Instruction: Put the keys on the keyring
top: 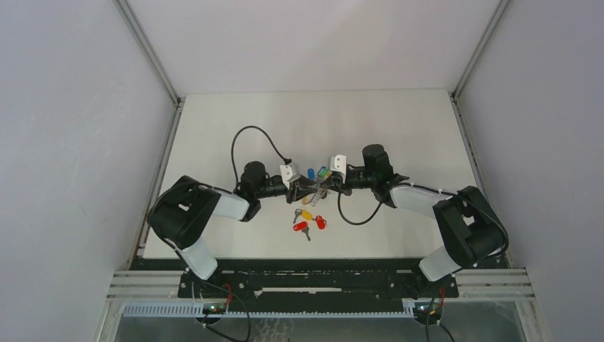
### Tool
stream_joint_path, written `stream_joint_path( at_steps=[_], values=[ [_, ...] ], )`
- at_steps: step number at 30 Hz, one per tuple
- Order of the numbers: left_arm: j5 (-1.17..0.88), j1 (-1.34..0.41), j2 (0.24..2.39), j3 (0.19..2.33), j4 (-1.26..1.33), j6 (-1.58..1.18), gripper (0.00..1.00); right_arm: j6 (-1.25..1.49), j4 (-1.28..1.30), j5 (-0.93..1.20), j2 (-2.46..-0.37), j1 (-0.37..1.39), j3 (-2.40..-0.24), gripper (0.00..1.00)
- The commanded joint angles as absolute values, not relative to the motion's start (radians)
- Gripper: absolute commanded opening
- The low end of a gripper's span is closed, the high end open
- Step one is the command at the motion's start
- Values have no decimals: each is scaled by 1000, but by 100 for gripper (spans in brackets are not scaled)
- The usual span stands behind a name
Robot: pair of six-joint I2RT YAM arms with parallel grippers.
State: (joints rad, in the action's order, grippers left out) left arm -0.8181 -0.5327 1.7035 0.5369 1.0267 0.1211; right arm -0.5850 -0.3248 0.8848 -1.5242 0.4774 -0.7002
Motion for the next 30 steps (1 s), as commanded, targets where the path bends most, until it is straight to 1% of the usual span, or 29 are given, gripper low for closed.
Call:
stream_joint_path(
  at_steps=[1,22,28,30],
  values=[
    [-831,-538,1690,528,1021,173,34,-606,-341,922,-1514,473,-743,0],
    [-851,-568,1713,575,1017,171,28,-611,-358,967,-1529,480,-743,0],
    [-843,-571,1720,581,1017,170,24,-611,-356,972,-1532,480,-742,0],
    [-834,-571,1723,581,1017,169,20,-611,-356,976,-1530,481,-743,0]
  ],
)
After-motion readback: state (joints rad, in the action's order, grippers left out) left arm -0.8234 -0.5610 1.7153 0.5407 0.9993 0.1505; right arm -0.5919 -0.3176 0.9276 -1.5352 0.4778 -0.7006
